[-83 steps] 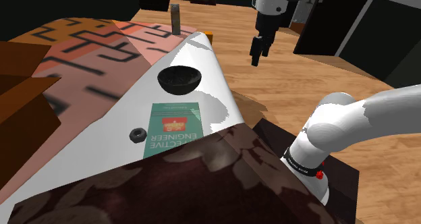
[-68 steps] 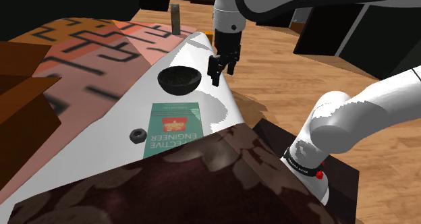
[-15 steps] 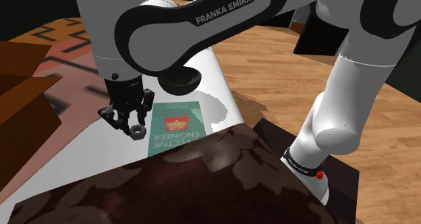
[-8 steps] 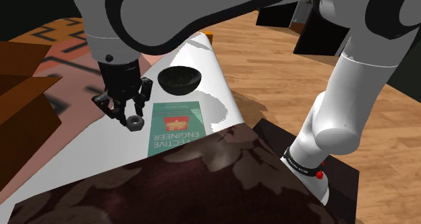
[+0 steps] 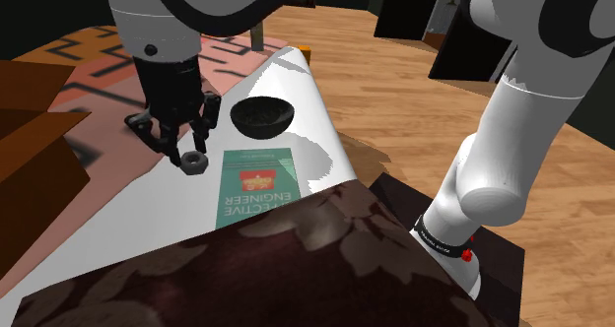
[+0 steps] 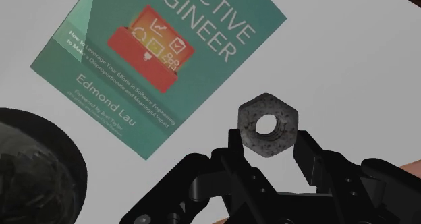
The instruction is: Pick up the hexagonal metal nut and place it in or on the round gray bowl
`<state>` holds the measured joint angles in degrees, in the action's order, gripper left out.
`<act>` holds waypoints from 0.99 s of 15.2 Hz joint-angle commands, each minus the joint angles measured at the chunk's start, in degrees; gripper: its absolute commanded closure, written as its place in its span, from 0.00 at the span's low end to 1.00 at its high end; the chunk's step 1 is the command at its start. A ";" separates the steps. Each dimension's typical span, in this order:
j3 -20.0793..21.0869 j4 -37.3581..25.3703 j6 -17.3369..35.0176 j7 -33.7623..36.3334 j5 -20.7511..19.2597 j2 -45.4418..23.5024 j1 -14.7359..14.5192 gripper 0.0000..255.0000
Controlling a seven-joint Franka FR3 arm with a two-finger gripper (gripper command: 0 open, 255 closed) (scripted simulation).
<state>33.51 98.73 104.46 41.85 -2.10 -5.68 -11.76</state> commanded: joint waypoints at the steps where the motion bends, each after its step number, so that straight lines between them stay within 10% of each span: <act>1: 0.05 -1.79 -1.73 0.05 -0.04 -0.10 -0.07 1.00; 9: 0.20 -8.06 -7.58 0.27 -0.30 -0.60 -0.36 1.00; 15: -3.80 -2.99 -7.21 -9.29 2.94 4.86 5.02 1.00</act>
<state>30.57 94.19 96.80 34.62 0.13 -2.08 -7.81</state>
